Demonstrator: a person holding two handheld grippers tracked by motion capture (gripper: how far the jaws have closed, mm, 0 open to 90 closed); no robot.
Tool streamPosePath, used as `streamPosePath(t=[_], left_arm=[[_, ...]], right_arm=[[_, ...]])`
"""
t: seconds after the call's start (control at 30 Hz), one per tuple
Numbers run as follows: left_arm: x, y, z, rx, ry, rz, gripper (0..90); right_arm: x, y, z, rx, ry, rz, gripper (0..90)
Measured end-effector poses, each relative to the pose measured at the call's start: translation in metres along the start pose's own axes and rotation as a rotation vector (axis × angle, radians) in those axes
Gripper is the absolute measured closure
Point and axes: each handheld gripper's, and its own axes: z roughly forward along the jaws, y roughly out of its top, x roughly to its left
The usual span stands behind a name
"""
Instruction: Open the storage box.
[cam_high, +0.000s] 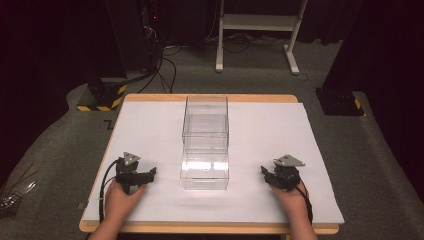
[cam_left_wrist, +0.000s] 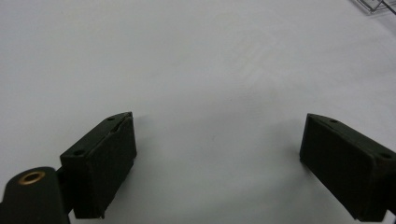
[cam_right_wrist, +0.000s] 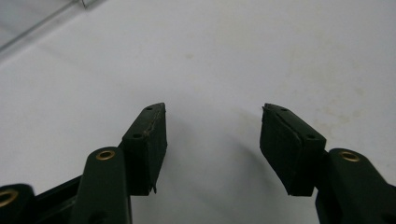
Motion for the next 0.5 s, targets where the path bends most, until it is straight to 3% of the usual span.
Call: streamPosePath(t=[0.07,0.5], left_arm=[[0.0001,0.0,0.0,0.0,0.0,0.0,11.2],[-0.0003,-0.0001,0.0,0.0,0.0,-0.003,11.2]], right_arm=[[0.0027,0.0012,0.0028,0.03,-0.008,-0.025,41.8],[0.003,0.0009,0.0028,0.03,-0.007,-0.023,42.1]])
